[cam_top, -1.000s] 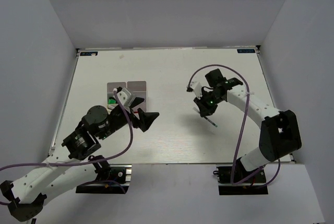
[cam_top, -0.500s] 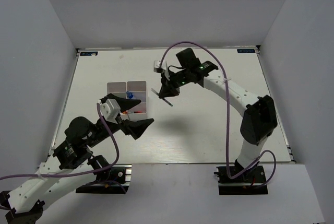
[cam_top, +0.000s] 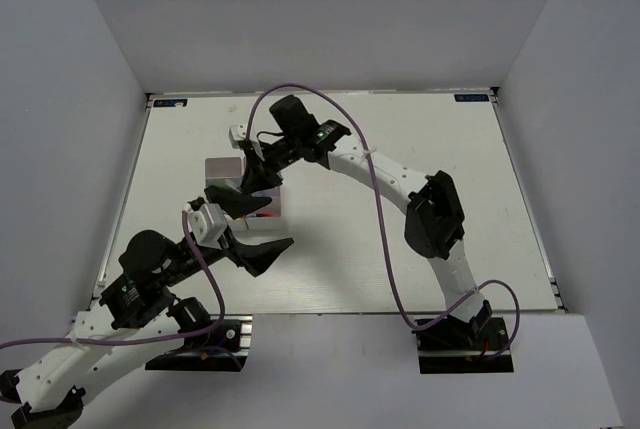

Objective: Sort the stationery into containers
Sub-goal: Place the stationery into the container

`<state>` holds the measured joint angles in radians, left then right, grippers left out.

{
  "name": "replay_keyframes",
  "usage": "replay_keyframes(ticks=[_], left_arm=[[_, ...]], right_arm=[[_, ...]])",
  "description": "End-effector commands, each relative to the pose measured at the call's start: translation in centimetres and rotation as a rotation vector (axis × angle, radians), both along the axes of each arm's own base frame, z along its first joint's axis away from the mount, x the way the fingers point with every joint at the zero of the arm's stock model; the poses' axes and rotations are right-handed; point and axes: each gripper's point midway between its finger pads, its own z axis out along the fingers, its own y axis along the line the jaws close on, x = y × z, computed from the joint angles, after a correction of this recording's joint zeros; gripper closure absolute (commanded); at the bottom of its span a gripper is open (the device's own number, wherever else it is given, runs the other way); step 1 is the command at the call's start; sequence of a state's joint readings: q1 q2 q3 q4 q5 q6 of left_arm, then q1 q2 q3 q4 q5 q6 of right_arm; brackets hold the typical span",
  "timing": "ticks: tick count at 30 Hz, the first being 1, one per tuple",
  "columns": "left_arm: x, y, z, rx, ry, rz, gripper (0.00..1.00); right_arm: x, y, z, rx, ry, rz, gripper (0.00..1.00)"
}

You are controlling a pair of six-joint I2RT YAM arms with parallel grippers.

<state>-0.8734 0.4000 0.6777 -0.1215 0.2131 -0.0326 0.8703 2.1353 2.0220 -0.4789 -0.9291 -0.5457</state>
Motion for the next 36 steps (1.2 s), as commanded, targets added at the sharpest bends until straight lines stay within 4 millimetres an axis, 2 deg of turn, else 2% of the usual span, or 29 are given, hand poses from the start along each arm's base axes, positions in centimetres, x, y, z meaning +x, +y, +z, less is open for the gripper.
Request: replay_keyframes(ticks=[1, 7, 13, 16, 21, 23, 26, 27, 29, 30, 31, 33, 36], left_arm=[[0.0, 0.0, 0.0, 0.004, -0.022, -0.004, 0.01], [-0.1, 0.0, 0.0, 0.009, -0.031, -0.011, 0.01], [-0.1, 0.0, -0.2, 0.016, -0.025, -0.011, 0.01], [-0.1, 0.0, -0.2, 0.016, -0.025, -0.011, 0.01], [-0.1, 0.0, -0.2, 0.016, -0.025, -0.011, 0.01], [-0.1, 0.0, -0.2, 0.016, -0.025, -0.011, 0.01], [-0.1, 0.0, -0.2, 0.016, -0.025, -0.011, 0.01], [-0.1, -0.1, -0.2, 0.012, -0.017, -0.013, 0.01], [-0.1, -0.1, -0.2, 0.012, -0.017, -0.013, 0.01], [-0.1, -0.1, -0.2, 0.012, -0.017, -0.013, 0.01], [-0.1, -0.1, -0.2, 0.012, -0.017, -0.013, 0.01], [-0.1, 0.0, 0.0, 0.005, -0.023, -0.013, 0.01], [-0.3, 0.1, 0.2, -0.002, -0.029, -0.013, 0.01]], right_arm=[[0.1, 1.6, 0.7, 0.064, -0.023, 0.047, 1.00], [1.9, 2.0, -2.7, 0.027, -0.084, 0.028, 1.00], [1.9, 1.2, -5.6, -0.013, -0.128, 0.059, 1.00], [2.2, 1.0, -6.2, -0.027, -0.131, 0.051, 0.99], [1.1, -0.3, -7.6, -0.071, -0.122, 0.074, 0.76], [1.0, -0.5, -7.9, -0.079, -0.122, 0.076, 0.71], [0.7, -0.9, -7.4, -0.077, -0.117, 0.076, 0.57], [0.6, -1.1, -6.1, -0.062, -0.130, 0.070, 0.55], [0.3, -1.6, -5.7, -0.062, -0.132, 0.070, 0.52], [-0.1, -1.9, -3.8, -0.037, -0.152, 0.067, 0.52], [-0.3, -2.3, -3.9, -0.048, -0.143, 0.065, 0.50], [-0.9, -3.1, -1.2, -0.013, -0.172, 0.056, 0.50], [-1.3, -4.5, 1.7, 0.011, -0.189, 0.010, 0.49]])
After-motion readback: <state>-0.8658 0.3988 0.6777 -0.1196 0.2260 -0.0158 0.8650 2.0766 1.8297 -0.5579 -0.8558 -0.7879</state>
